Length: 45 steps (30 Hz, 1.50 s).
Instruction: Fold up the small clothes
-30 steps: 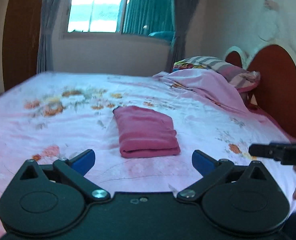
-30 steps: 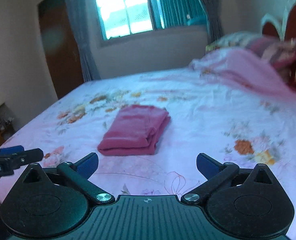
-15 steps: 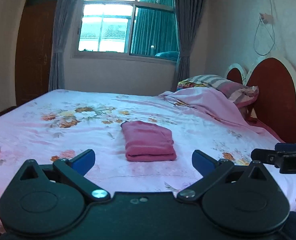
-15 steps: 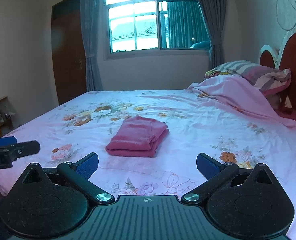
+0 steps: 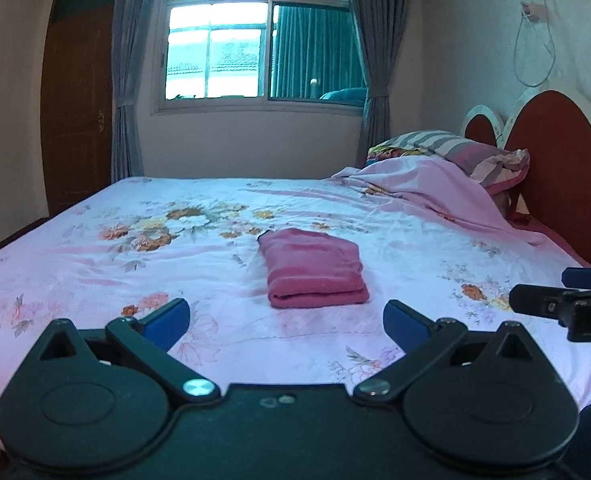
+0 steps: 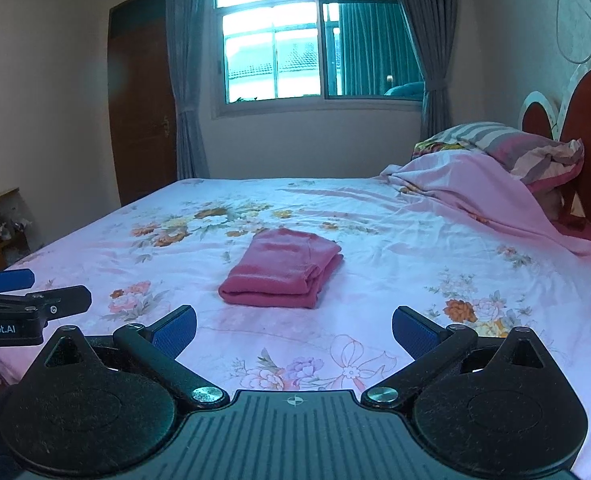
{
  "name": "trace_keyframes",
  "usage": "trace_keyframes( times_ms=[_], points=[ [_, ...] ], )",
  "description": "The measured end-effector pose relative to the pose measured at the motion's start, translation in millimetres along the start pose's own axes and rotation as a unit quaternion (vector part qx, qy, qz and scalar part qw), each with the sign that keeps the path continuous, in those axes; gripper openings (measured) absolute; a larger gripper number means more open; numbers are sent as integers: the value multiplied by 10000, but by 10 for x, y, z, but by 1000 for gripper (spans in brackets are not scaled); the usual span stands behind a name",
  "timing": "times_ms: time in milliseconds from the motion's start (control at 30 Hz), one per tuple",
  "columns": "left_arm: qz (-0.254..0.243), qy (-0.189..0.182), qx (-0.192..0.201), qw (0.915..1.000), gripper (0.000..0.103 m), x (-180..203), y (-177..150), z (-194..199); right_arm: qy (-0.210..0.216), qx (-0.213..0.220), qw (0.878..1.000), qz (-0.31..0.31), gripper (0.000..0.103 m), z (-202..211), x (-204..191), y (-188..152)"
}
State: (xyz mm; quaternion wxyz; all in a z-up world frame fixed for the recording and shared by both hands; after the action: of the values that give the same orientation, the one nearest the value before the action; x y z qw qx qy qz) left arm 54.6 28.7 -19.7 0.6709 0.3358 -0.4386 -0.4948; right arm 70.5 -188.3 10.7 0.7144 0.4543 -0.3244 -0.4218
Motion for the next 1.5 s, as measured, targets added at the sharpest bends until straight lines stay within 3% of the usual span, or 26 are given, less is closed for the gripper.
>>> trace_keyframes(
  times_ms=[1500],
  points=[
    [-44, -216, -55, 9997, 102, 13, 17, 30, 34, 96, 9999, 27, 103, 75, 47, 42]
  ],
)
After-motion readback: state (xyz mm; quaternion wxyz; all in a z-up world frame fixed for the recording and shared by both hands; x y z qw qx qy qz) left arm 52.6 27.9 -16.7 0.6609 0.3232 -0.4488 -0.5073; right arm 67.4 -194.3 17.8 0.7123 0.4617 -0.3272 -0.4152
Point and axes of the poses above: each gripper's, at about its wrist camera, not at the fingertips, and z roughly against the way its jaws point, x to its right, y to its top, the point moved 9 cm from there along -z, roughly the way its jaws point, and after that the axes turned 14 degrees about z, right-handed, at the moved point
